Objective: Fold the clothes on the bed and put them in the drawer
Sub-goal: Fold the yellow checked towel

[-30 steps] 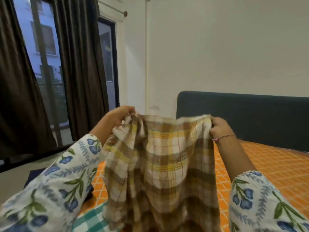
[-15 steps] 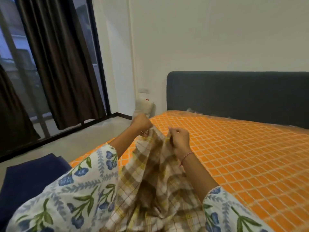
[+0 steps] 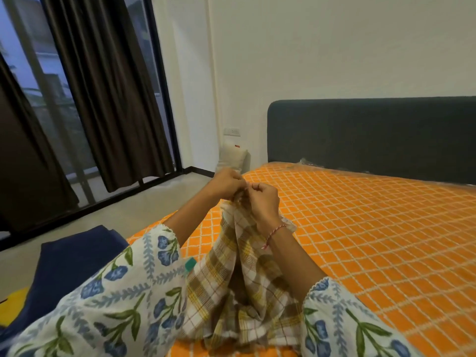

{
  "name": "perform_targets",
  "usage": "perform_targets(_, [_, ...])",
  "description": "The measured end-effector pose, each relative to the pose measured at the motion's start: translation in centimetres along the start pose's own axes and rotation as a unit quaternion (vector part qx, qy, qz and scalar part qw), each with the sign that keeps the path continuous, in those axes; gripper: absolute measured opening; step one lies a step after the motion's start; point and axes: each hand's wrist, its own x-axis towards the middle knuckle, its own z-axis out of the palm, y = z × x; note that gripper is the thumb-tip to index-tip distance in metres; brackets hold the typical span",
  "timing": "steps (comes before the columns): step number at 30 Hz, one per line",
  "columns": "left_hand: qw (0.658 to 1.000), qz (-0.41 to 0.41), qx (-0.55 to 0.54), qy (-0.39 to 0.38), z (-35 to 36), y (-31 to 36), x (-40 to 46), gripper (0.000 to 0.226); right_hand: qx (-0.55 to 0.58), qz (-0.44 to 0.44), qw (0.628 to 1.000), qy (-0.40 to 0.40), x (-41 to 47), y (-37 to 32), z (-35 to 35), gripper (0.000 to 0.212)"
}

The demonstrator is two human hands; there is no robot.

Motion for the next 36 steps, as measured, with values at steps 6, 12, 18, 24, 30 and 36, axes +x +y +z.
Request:
perform_targets(6, [0.992, 0.110, -0.022, -0.059, -2.1, -1.7, -0.8, 0.027, 0.013, -0.032, 0.996, -0.077, -0.9, -1.6, -0.3, 0.026])
perform_targets(12, [0.979, 0.153, -0.065, -0.121, -3.9, -2.8, -1.1, 0.014, -0.102, -0.160, 0.969, -0.155, -0.5, -3.2, -2.5, 0.007])
perform_targets(18, [0.986, 0.120, -0.067, -0.094, -4.1, -2.6, -0.3, 0.020, -0.302, -0.221, 0.888, -0.267, 2.4, 0.9, -4.8, 0.062])
perform_targets(24, [0.991, 0.107, -0.078, -0.035, -7.5, -3.2, -0.2, 0.018, -0.423, -0.151, 0.863, -0.230, 4.5, 5.6, -7.3, 0.006])
perform_targets(30, [0.988, 0.071, -0.117, 0.077, -12.0, -4.3, -0.7, 0.020, -0.424, -0.101, 0.885, -0.163, 7.2, 5.7, -10.4, 0.027])
perform_targets(36, [0.943, -0.003, 0.215, 0.254, -15.1, -5.2, 0.4, 0.019, -0.069, -0.091, 0.993, -0.004, 9.4, -4.3, -9.1, 0.016])
